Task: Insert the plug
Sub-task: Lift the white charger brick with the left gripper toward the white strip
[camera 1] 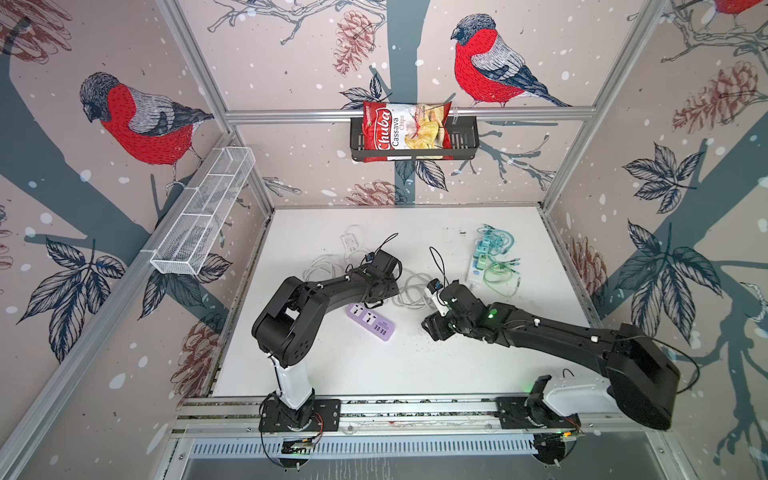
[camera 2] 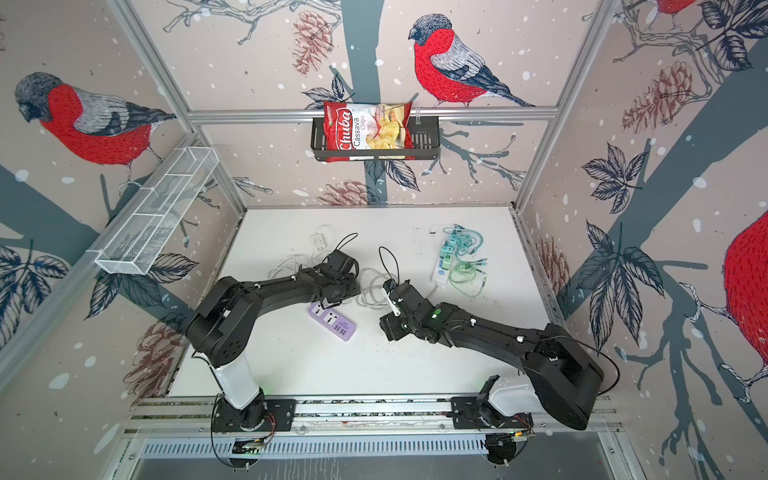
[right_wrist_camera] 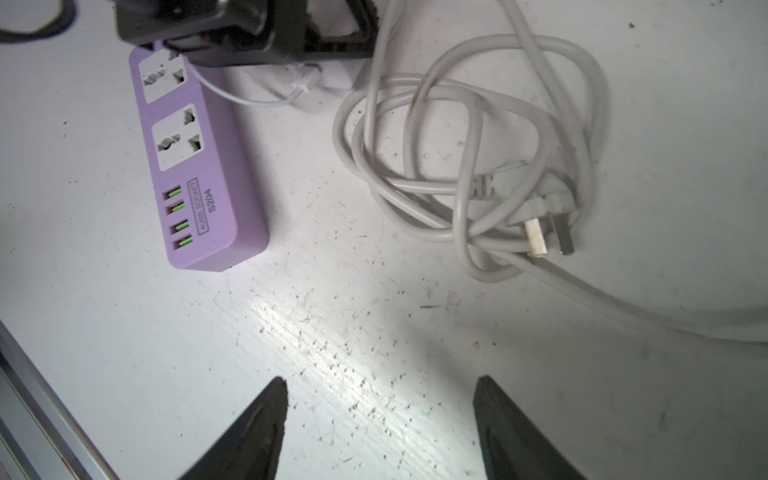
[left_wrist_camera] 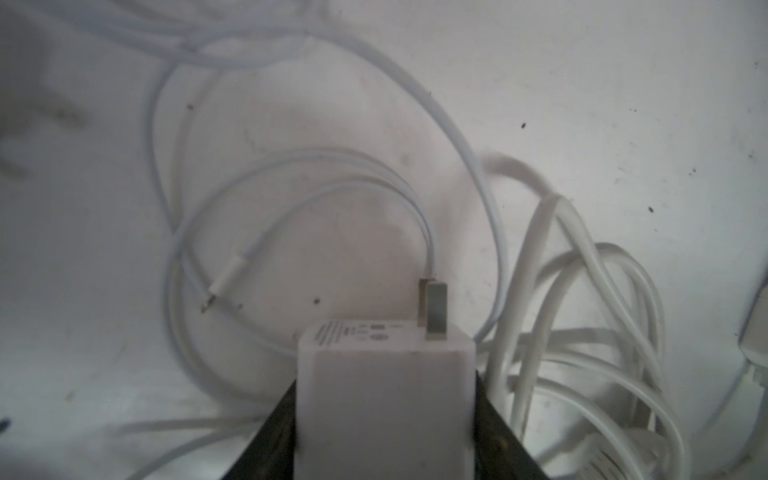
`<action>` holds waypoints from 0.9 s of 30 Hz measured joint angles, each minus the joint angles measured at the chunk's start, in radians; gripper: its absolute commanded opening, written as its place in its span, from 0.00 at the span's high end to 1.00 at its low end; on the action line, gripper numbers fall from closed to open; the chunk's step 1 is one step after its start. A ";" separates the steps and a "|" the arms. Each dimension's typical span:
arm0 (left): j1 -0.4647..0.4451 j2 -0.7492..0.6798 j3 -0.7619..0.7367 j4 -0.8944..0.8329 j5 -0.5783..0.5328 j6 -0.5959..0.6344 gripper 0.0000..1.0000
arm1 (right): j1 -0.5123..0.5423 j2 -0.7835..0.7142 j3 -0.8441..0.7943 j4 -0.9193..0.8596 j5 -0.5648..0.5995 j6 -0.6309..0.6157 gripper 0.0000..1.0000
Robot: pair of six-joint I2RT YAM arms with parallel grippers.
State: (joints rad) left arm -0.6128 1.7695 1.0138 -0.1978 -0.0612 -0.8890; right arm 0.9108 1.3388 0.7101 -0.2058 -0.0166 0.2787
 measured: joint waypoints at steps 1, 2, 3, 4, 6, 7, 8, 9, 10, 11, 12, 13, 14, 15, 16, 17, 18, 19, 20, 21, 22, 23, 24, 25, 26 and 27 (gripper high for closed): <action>-0.005 -0.021 -0.017 0.003 -0.003 -0.014 0.72 | -0.003 0.000 -0.002 0.006 -0.003 -0.001 0.28; -0.007 -0.047 -0.039 0.007 -0.010 -0.035 0.72 | -0.004 -0.001 -0.003 0.012 -0.007 -0.004 0.28; -0.009 -0.072 -0.063 0.009 -0.019 -0.057 0.72 | -0.007 -0.001 -0.003 0.016 -0.013 -0.006 0.28; -0.012 -0.096 -0.085 0.009 -0.029 -0.079 0.73 | -0.008 -0.001 -0.003 0.018 -0.019 -0.015 0.28; -0.021 -0.147 -0.131 0.010 -0.061 -0.126 0.73 | -0.009 0.000 -0.003 0.018 -0.020 -0.015 0.28; -0.027 -0.166 -0.148 0.011 -0.072 -0.145 0.75 | -0.009 0.001 -0.003 0.017 -0.020 -0.015 0.28; -0.032 -0.181 -0.162 0.013 -0.082 -0.166 0.75 | -0.010 0.001 -0.003 0.018 -0.021 -0.015 0.28; -0.038 -0.192 -0.174 0.018 -0.094 -0.187 0.75 | -0.010 0.000 -0.003 0.018 -0.021 -0.015 0.28; -0.041 -0.200 -0.183 0.023 -0.103 -0.206 0.76 | -0.010 0.000 -0.003 0.018 -0.021 -0.015 0.28; -0.044 -0.206 -0.192 0.035 -0.107 -0.222 0.78 | -0.010 -0.002 -0.003 0.018 -0.022 -0.016 0.28; -0.045 -0.211 -0.203 0.053 -0.109 -0.239 0.78 | -0.010 -0.003 -0.003 0.018 -0.024 -0.016 0.28; -0.046 -0.211 -0.210 0.071 -0.109 -0.252 0.78 | -0.010 -0.003 -0.003 0.018 -0.024 -0.018 0.28; -0.046 -0.207 -0.217 0.091 -0.108 -0.267 0.78 | -0.010 -0.004 -0.003 0.018 -0.024 -0.018 0.28; -0.046 -0.196 -0.217 0.108 -0.107 -0.276 0.78 | -0.010 -0.005 -0.003 0.018 -0.024 -0.018 0.28; -0.047 -0.183 -0.216 0.126 -0.103 -0.288 0.78 | -0.010 -0.005 -0.003 0.018 -0.024 -0.018 0.28; -0.047 -0.165 -0.210 0.141 -0.097 -0.292 0.79 | -0.010 -0.006 -0.003 0.018 -0.024 -0.018 0.28; -0.048 -0.147 -0.203 0.158 -0.095 -0.304 0.81 | -0.010 -0.008 -0.003 0.018 -0.024 -0.018 0.28; -0.050 -0.135 -0.198 0.173 -0.092 -0.313 0.81 | -0.010 -0.008 -0.003 0.018 -0.024 -0.018 0.28; -0.053 -0.124 -0.192 0.189 -0.084 -0.316 0.81 | -0.010 -0.008 -0.003 0.018 -0.023 -0.018 0.28; -0.058 -0.117 -0.184 0.200 -0.075 -0.320 0.81 | -0.011 -0.009 -0.003 0.016 -0.023 -0.017 0.28; -0.065 -0.111 -0.174 0.209 -0.071 -0.327 0.82 | -0.011 -0.010 -0.003 0.014 -0.018 -0.017 0.28; -0.077 -0.104 -0.154 0.217 -0.069 -0.336 0.82 | -0.014 -0.013 -0.002 0.010 -0.015 -0.014 0.28; -0.086 -0.099 -0.137 0.227 -0.069 -0.338 0.83 | -0.019 -0.017 -0.002 0.010 -0.011 -0.011 0.28; -0.095 -0.097 -0.126 0.241 -0.069 -0.343 0.85 | -0.026 -0.021 -0.002 0.010 -0.008 -0.008 0.28; -0.103 -0.095 -0.116 0.259 -0.069 -0.347 0.86 | -0.039 -0.027 -0.002 0.009 -0.006 0.003 0.28; -0.112 -0.095 -0.110 0.273 -0.069 -0.357 0.87 | -0.053 -0.034 -0.002 0.007 -0.005 0.011 0.28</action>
State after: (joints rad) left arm -0.7246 1.6745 0.9039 0.0750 -0.1299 -1.2461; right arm 0.8581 1.3048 0.7086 -0.1986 -0.0216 0.2897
